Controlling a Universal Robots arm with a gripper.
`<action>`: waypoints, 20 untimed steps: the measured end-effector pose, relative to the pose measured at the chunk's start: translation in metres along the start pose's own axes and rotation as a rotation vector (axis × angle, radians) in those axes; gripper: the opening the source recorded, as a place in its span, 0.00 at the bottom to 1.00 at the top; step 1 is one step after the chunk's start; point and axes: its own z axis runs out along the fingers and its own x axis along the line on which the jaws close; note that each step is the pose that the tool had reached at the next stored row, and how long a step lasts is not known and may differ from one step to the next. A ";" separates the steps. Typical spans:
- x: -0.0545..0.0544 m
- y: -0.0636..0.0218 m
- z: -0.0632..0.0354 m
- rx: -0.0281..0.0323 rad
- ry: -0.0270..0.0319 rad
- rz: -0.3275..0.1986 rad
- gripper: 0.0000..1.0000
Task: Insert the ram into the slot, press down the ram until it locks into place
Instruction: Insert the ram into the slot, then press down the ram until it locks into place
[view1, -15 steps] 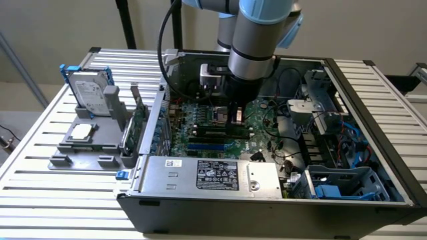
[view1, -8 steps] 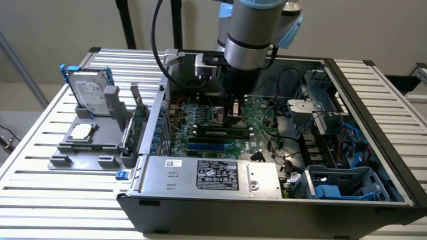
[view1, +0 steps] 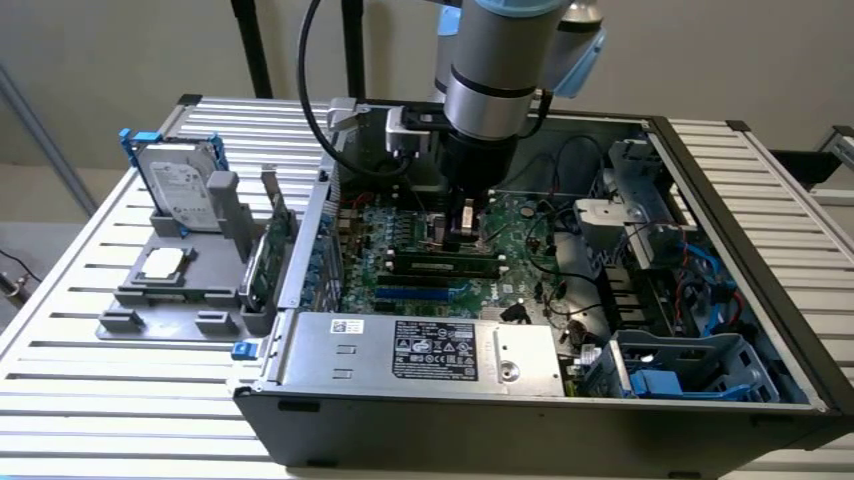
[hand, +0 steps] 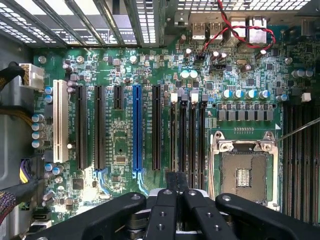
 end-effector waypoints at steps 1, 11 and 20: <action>0.000 0.0000 0.0000 0.0000 0.0000 0.000 0.11; 0.000 0.0000 0.0000 0.0000 0.0000 0.000 0.11; -0.002 -0.0005 0.0090 0.0244 -0.0006 -0.001 0.11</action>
